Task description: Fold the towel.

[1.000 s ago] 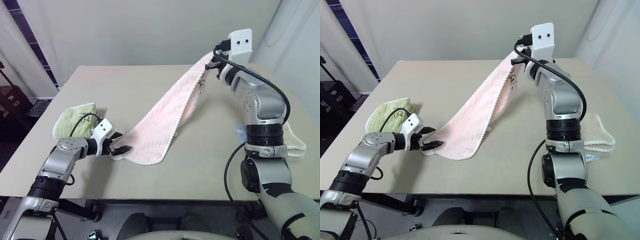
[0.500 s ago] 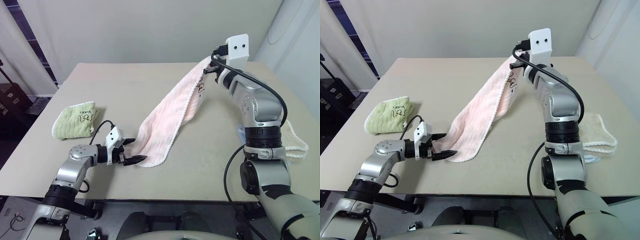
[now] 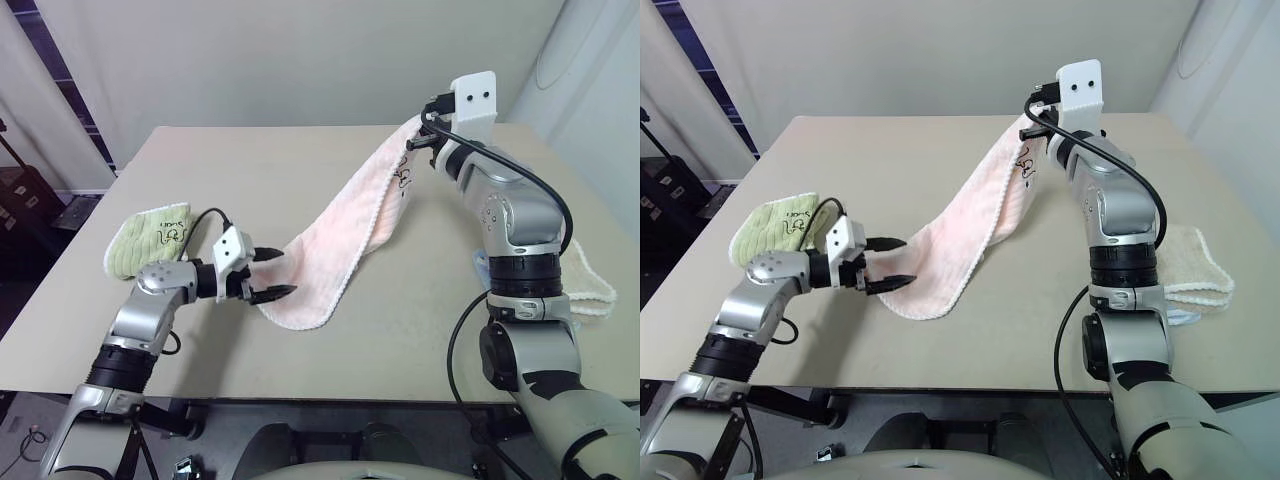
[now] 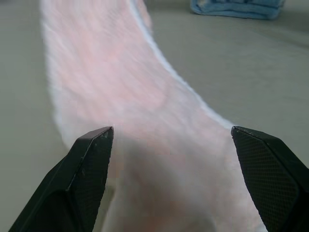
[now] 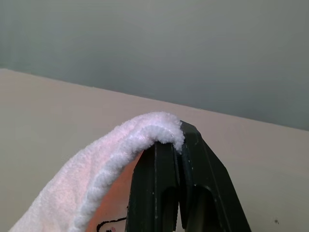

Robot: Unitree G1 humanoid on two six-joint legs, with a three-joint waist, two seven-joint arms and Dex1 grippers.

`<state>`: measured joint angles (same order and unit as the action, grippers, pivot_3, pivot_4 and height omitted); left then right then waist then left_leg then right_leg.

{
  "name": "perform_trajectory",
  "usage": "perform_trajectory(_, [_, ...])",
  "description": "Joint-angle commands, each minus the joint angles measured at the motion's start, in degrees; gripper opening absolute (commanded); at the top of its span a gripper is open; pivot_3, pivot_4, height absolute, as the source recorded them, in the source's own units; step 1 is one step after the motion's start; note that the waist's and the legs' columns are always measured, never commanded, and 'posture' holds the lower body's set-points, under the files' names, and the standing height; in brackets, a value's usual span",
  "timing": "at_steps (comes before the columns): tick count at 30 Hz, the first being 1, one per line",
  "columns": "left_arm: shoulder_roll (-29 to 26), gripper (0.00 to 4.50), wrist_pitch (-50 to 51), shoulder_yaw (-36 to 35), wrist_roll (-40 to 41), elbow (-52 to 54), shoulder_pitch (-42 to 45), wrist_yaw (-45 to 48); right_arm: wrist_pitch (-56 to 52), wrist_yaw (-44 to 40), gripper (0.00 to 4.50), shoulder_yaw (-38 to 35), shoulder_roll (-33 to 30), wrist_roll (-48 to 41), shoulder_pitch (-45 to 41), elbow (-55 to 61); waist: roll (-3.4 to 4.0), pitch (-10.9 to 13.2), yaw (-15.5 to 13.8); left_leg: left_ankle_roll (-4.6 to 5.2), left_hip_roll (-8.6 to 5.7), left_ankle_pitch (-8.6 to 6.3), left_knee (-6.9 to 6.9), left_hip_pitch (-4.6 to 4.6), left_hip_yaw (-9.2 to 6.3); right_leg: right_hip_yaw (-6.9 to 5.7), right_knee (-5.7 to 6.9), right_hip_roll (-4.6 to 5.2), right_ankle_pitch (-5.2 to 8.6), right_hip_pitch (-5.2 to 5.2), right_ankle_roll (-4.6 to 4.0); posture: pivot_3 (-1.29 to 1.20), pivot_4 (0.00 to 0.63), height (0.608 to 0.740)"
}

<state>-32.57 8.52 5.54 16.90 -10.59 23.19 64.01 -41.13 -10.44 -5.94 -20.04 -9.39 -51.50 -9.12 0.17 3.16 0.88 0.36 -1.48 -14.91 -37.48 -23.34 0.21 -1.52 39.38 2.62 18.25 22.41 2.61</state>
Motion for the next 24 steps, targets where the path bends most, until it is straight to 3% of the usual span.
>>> perform_trajectory(1, [-0.6, 4.10, -1.4, -1.7, -0.1, -1.6, 2.1, 0.0, 1.1, 0.5, 0.00, -0.3, 0.0, 0.5, -0.9, 2.5, 0.00, 0.0, 0.0, 0.00, 0.00, 0.00, 0.00, 0.00, 0.00, 0.00, 0.00, 0.00, 0.00, 0.00, 0.00, 0.00, 0.000, 0.740])
perform_trajectory(14, [0.5, 4.10, 8.9, -2.2, 7.9, 8.6, 3.1, 3.1, 1.3, 0.2, 0.00, 0.0, -0.3, 1.1, -1.0, 2.1, 0.00, 0.0, 0.0, -0.01, 0.01, 0.01, -0.16, -0.01, 0.00, 0.00, 0.13, -0.02, 0.00, -0.01, 0.01, 0.00, 0.000, 0.740])
perform_trajectory(19, [-1.5, 4.10, 8.6, 3.4, 3.4, 10.5, 0.7, 4.7, 1.4, 0.1, 0.00, 0.0, -0.1, 1.4, -1.3, 1.6, 0.01, 0.0, 0.2, -0.01, 0.01, 0.01, -0.28, 0.03, 0.00, 0.01, 0.23, -0.04, 0.00, -0.06, 0.01, 0.00, 0.000, 0.740])
perform_trajectory(24, [1.1, 4.10, 10.4, 8.3, -0.6, 11.6, -1.3, 0.7, 1.5, 0.4, 0.00, 0.2, 0.4, 1.8, -0.9, 1.5, 0.00, 0.0, -0.1, -0.01, 0.01, 0.01, -0.36, 0.02, 0.00, 0.01, 0.27, -0.04, 0.00, -0.09, 0.01, 0.00, 0.000, 0.740])
